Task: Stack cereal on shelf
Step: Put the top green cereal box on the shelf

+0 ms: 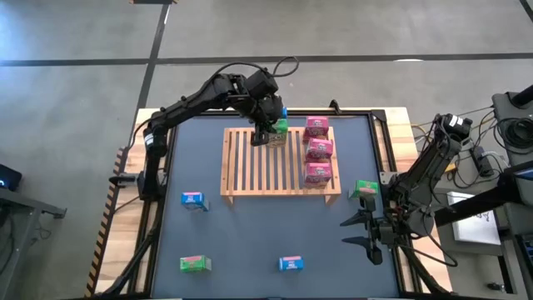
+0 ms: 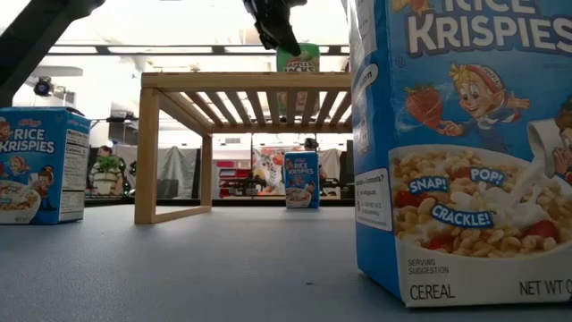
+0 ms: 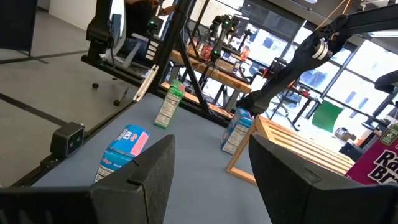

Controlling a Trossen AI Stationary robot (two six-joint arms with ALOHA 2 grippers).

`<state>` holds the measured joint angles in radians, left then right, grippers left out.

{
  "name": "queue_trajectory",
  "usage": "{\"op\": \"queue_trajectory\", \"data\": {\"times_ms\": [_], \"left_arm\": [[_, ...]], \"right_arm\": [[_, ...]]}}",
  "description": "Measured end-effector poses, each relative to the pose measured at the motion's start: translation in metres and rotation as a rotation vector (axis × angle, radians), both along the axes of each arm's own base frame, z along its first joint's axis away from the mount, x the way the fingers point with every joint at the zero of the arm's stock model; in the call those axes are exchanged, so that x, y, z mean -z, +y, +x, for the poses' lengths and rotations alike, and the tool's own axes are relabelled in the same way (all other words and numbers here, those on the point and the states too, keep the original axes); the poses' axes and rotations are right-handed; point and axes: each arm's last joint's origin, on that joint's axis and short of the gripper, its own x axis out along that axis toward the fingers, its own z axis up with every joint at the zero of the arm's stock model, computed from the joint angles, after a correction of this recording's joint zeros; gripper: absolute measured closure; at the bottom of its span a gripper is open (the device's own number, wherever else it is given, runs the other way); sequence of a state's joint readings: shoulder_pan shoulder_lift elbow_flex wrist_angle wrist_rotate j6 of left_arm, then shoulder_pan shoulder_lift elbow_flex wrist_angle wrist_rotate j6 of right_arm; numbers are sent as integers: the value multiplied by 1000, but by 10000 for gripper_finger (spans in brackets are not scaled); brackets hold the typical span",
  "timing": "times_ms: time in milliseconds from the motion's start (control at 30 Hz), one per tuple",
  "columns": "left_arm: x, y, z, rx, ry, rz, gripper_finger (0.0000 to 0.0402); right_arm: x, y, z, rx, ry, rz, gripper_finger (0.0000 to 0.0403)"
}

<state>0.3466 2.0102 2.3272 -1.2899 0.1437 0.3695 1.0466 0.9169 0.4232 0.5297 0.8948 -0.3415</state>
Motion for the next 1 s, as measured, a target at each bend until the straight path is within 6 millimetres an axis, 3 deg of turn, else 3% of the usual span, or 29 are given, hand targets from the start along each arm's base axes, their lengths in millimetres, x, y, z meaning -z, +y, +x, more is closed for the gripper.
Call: {"op": "queue_trajectory", "data": {"times_ms": [400,1000], "left_arm": [[0,0,-1,-9,9,-4,256],[-7,0,-7,-52,25,50,171]], "right_arm": [[0,0,0,0,0,1,209],[0,0,0,0,0,0,209]]}}
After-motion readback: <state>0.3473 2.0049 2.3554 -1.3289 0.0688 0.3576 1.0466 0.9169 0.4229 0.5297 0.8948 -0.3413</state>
